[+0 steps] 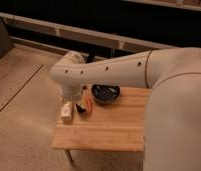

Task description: Knock the eraser over

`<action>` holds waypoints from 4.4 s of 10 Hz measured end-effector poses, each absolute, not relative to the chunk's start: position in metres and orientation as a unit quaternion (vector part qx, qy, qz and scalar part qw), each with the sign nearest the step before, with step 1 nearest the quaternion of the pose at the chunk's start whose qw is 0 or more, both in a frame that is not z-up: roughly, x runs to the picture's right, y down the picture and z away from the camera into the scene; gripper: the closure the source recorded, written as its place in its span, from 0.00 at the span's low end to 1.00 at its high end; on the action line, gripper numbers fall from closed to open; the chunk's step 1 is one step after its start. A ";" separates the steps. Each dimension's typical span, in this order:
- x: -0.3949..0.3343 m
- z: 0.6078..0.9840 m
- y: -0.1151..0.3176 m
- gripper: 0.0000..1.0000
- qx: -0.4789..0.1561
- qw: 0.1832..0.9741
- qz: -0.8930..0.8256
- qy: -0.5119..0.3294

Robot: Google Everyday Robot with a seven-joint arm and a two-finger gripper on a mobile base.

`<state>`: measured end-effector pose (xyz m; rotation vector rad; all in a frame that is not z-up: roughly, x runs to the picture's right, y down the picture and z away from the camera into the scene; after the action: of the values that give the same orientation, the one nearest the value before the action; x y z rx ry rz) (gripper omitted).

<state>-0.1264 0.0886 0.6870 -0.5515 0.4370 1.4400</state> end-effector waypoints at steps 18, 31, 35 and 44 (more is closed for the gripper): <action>-0.145 0.602 0.118 0.35 -0.357 0.917 -0.022 0.175; -0.123 0.670 0.148 0.35 -0.470 0.882 0.020 -0.040; -0.081 0.702 0.175 0.35 -0.566 0.821 -0.045 0.066; -0.104 0.783 0.126 0.35 -0.525 0.835 -0.114 0.118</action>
<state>-0.1043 0.1265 0.7835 -1.1110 0.2497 -0.2420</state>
